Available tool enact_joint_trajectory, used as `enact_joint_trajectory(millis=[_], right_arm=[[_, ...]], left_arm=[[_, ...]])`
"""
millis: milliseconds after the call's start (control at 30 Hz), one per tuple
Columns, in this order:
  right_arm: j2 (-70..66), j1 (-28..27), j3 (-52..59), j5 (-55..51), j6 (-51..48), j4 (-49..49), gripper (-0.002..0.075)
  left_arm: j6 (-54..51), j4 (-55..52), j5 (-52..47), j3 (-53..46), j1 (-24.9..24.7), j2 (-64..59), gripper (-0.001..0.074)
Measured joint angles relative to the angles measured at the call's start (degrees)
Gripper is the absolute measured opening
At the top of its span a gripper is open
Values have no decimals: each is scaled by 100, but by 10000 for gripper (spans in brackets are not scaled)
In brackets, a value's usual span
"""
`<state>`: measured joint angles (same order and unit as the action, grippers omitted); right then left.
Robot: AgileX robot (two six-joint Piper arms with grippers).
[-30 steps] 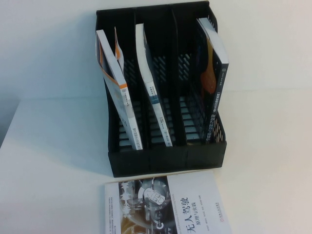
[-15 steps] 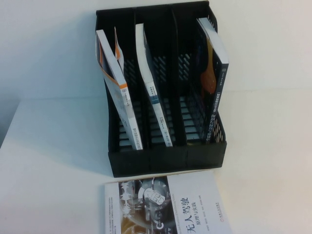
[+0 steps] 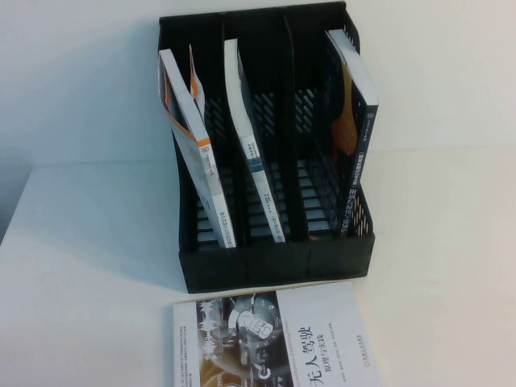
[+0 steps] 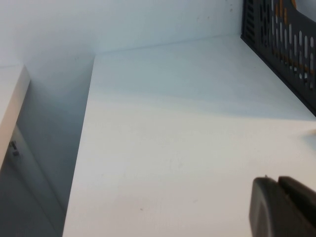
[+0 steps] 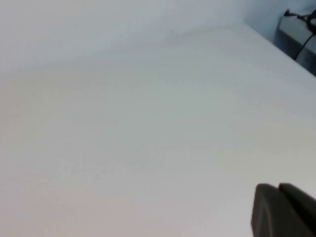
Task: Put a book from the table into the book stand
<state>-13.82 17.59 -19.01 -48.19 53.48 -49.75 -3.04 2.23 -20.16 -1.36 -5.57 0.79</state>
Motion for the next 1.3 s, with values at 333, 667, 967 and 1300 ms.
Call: enact_joint_trajectory(millis=[333, 667, 967, 1300], right_arm=[[934, -60, 0, -107, 0, -85, -2], [1162, -546, 35, 1079, -3055, 1963, -2], [1452, -1644, 1146, 3621, -6026, 4209, -2], [1452, -1655, 2040, 3028, -4889, 4281, -2]], left_arm=[[0, 0, 0, 0, 0, 0, -3], [0, 0, 0, 0, 0, 0, -4], [0, 0, 0, 0, 0, 0, -3], [0, 0, 0, 0, 0, 0, -3]])
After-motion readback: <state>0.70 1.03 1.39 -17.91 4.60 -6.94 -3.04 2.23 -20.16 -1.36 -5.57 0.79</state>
